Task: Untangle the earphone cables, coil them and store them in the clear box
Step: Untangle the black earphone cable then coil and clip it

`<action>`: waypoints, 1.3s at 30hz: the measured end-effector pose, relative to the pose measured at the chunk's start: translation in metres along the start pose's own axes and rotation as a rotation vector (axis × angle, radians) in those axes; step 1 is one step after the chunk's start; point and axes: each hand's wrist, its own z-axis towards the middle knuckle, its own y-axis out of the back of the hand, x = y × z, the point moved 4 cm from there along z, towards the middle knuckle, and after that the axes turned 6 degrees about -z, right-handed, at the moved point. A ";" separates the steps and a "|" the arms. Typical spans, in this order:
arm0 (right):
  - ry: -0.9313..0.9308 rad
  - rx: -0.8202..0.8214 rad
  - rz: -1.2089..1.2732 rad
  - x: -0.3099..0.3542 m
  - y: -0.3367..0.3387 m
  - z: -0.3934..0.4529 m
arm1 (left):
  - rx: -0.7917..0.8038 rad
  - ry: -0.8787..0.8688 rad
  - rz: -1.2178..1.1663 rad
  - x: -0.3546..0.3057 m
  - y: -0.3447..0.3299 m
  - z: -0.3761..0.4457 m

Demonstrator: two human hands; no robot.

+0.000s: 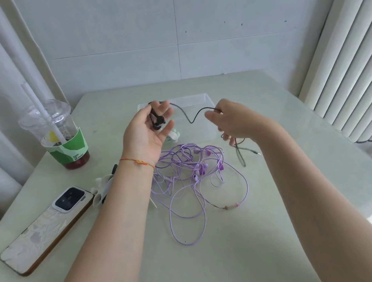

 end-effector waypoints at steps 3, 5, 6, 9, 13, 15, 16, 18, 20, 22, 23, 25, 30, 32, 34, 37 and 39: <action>-0.011 -0.112 -0.251 0.000 0.001 0.002 | 0.074 0.131 0.210 0.007 -0.010 -0.007; 0.108 -0.225 -0.138 0.011 0.004 0.001 | 0.122 0.197 0.338 0.013 -0.017 -0.012; 0.165 -0.280 -0.015 0.016 0.005 0.000 | 0.138 0.215 0.381 0.015 -0.019 -0.014; 0.204 -0.235 0.320 0.028 0.001 -0.002 | 0.154 0.237 0.401 0.017 -0.023 -0.017; 0.165 -0.108 0.346 0.027 -0.011 -0.001 | 0.157 0.270 0.280 0.014 -0.024 -0.017; 0.165 -0.037 0.400 0.025 -0.016 0.001 | 0.153 0.295 0.166 0.014 -0.024 -0.018; 0.169 -0.017 0.410 0.025 -0.018 0.001 | 0.154 0.299 0.106 0.013 -0.024 -0.018; 0.173 -0.002 0.396 0.025 -0.021 0.002 | 0.172 0.286 0.000 0.013 -0.026 -0.018; 0.178 0.041 0.352 0.026 -0.024 0.000 | 0.185 0.251 -0.063 0.013 -0.026 -0.016; 0.180 0.118 0.289 0.029 -0.026 -0.004 | 0.177 0.200 -0.076 0.013 -0.024 -0.014; 0.181 0.151 0.253 0.029 -0.027 -0.006 | 0.169 0.165 -0.057 0.012 -0.022 -0.013; 0.183 0.191 0.181 0.030 -0.027 -0.010 | 0.152 0.080 0.046 0.010 -0.017 -0.009; 0.224 0.184 0.106 0.037 -0.014 -0.023 | 0.074 -0.210 0.595 0.006 -0.006 -0.005; 0.246 0.166 0.084 0.040 -0.009 -0.027 | 0.090 -0.240 0.688 0.008 -0.006 -0.004; 0.247 0.194 0.061 0.041 -0.008 -0.029 | 0.110 -0.234 0.704 0.011 -0.006 -0.003; 0.259 0.222 0.013 0.044 -0.010 -0.032 | 0.036 -0.247 0.728 0.014 -0.005 -0.002; 0.267 0.204 0.023 0.046 -0.009 -0.034 | -0.022 -0.283 0.822 0.014 -0.004 -0.002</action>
